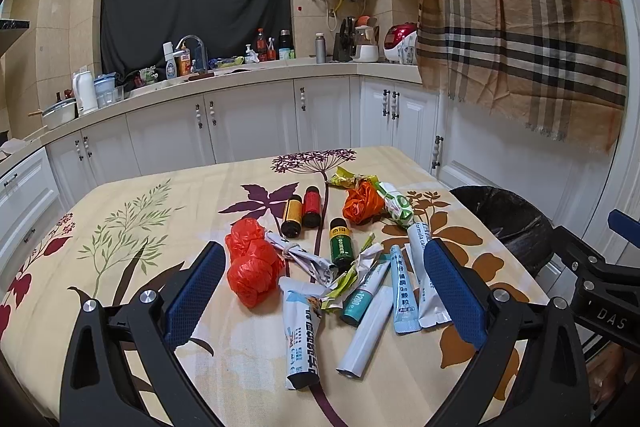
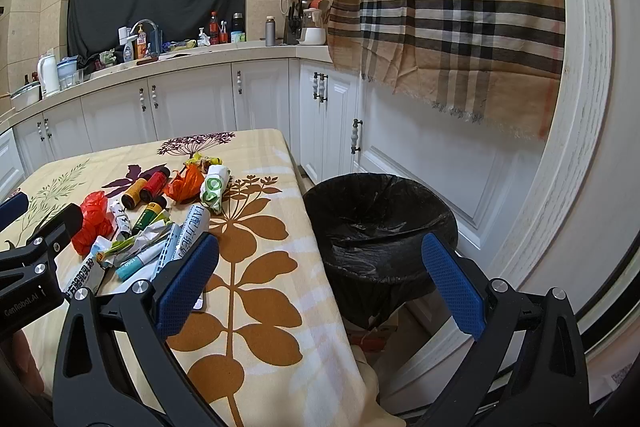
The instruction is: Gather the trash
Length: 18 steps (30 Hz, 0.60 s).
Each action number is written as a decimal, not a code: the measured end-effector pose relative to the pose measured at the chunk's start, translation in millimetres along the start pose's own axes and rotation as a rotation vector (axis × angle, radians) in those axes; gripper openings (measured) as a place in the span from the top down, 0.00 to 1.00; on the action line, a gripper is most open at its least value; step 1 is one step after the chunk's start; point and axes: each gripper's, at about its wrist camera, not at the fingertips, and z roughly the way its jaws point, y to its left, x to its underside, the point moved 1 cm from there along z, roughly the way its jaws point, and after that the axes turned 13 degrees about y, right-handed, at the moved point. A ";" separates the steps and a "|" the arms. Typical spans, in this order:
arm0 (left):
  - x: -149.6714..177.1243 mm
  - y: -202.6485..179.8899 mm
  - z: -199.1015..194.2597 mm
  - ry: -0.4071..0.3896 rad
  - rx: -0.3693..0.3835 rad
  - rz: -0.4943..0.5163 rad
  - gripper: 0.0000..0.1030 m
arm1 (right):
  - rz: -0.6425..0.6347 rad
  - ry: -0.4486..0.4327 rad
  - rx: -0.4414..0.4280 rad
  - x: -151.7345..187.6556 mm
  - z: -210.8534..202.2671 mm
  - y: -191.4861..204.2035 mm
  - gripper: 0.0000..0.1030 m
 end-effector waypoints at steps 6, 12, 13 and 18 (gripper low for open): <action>-0.2 0.7 0.2 0.002 0.002 -0.001 0.06 | 0.000 0.001 0.000 0.2 -0.2 0.5 0.04; -0.3 0.8 0.4 0.003 0.003 -0.003 0.06 | 0.000 0.000 0.000 0.4 -0.3 1.1 0.04; 0.4 0.8 0.2 0.004 0.003 -0.003 0.06 | -0.001 0.000 0.001 0.4 -0.2 1.1 0.04; 1.0 1.0 1.9 0.005 0.004 -0.003 0.06 | -0.001 0.000 0.001 0.5 -0.1 1.3 0.04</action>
